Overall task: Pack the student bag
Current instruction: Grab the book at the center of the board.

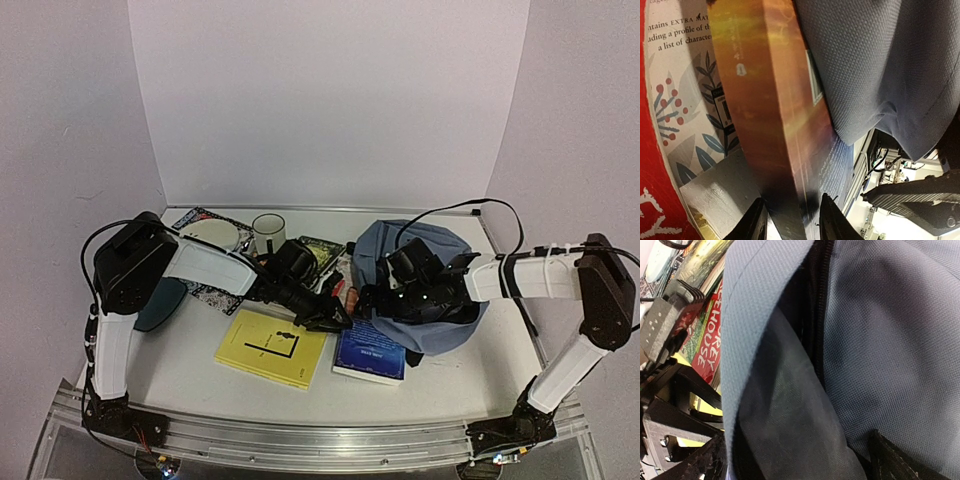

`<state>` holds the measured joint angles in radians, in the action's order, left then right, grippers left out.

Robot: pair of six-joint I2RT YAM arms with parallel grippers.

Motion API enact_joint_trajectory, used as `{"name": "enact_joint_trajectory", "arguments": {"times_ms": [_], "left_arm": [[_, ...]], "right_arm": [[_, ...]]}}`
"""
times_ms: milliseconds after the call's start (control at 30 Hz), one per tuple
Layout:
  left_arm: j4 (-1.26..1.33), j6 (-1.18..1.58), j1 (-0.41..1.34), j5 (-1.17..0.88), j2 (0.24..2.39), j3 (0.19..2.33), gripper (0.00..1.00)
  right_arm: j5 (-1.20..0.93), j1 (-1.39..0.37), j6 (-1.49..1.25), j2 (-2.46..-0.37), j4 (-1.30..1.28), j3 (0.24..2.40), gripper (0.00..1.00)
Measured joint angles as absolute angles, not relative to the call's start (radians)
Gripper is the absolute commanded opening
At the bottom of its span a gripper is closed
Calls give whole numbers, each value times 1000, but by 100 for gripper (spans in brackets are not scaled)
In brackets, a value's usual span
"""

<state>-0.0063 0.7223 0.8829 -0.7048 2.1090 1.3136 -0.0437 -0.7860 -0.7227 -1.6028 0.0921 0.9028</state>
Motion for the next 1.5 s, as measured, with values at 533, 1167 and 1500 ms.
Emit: {"name": "enact_joint_trajectory", "arguments": {"times_ms": [533, 1167, 1500], "left_arm": [[51, 826, 879, -720, 2131, 1315, 1], [18, 797, 836, -621, 1930, 1181, 0], [-193, 680, 802, -530, 1713, 1180, 0]], "right_arm": [[-33, -783, -761, -1600, 151, 867, 94], [154, -786, -642, -1473, -118, 998, 98], [146, -786, -564, -1438, -204, 1134, 98]]}}
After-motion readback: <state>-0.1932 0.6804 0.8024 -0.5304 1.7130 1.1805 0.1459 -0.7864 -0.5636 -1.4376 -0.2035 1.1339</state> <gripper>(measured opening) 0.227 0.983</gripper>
